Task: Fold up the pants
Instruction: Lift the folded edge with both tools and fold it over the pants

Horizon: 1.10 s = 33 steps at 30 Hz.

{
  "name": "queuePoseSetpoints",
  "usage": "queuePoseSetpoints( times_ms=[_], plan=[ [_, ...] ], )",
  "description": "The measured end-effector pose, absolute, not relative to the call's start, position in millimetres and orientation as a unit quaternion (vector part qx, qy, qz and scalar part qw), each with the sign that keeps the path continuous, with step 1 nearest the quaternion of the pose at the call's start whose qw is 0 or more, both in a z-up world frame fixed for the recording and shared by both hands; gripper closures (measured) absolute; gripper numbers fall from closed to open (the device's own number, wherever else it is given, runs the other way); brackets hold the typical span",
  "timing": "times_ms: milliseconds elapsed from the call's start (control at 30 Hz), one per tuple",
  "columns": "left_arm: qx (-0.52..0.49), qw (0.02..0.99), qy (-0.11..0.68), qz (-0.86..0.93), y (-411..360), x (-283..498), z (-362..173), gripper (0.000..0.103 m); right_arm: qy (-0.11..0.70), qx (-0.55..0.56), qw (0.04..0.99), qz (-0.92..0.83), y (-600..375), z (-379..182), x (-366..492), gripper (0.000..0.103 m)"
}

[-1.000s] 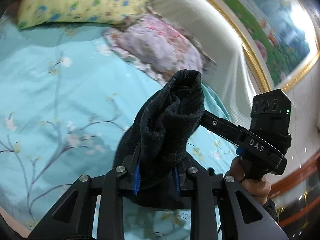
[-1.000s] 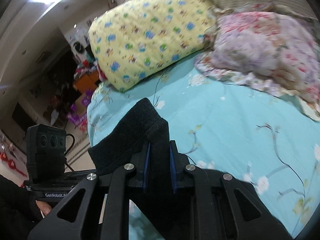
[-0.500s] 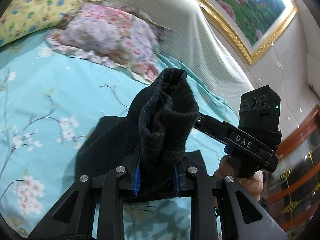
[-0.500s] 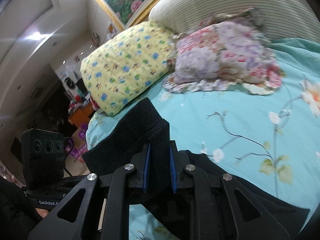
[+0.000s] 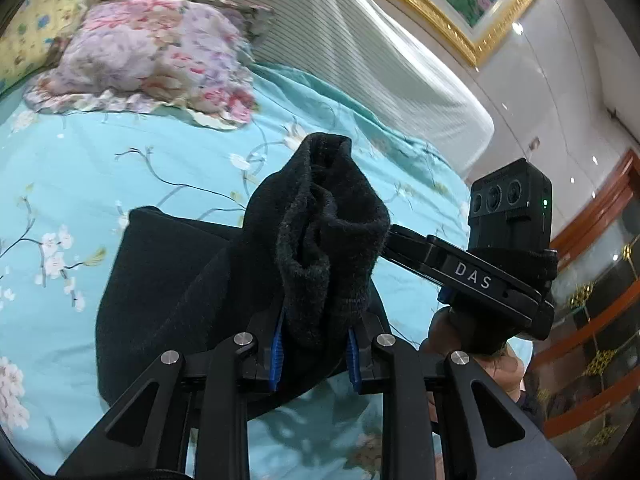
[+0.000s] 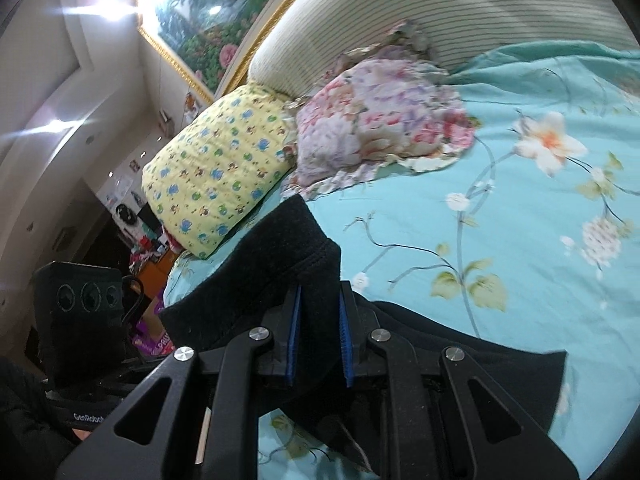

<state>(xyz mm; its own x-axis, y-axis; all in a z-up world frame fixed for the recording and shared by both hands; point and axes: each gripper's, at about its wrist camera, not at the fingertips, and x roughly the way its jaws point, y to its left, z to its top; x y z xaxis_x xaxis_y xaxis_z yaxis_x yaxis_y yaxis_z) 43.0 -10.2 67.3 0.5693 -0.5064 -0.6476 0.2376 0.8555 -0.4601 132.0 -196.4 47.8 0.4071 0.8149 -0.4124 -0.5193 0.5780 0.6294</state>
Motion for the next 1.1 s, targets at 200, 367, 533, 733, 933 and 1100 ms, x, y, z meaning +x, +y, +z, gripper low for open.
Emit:
queuePoseSetpoints(
  times_ms=[200, 367, 533, 733, 933, 1100],
  plan=[
    [-0.134, 0.867, 0.422, -0.227, -39.8, 46.7, 57.7, 0.078, 0.356, 0.226, 0.818, 0.391, -226.6, 34.6, 127.3, 0.084],
    [-0.118, 0.863, 0.431, -0.234, -57.9, 52.9, 48.1, 0.078, 0.359, 0.238, 0.821, 0.375, -245.1, 24.0, 127.8, 0.084],
    [-0.101, 0.86, 0.442, -0.236, -73.3, 56.7, 39.0, 0.078, 0.371, 0.247, 0.818, 0.364, -259.4, 10.8, 133.0, 0.084],
    [-0.083, 0.861, 0.442, -0.237, -83.9, 55.4, 31.0, 0.075, 0.384, 0.263, 0.812, 0.352, -270.8, -2.8, 134.9, 0.083],
    [-0.073, 0.865, 0.435, -0.24, -87.0, 54.4, 27.2, 0.065, 0.39, 0.248, 0.822, 0.333, -271.8, -5.4, 132.7, 0.08],
    [-0.077, 0.865, 0.428, -0.251, -87.1, 53.5, 26.2, 0.053, 0.401, 0.238, 0.835, 0.294, -277.5, -4.3, 130.3, 0.074]
  ],
)
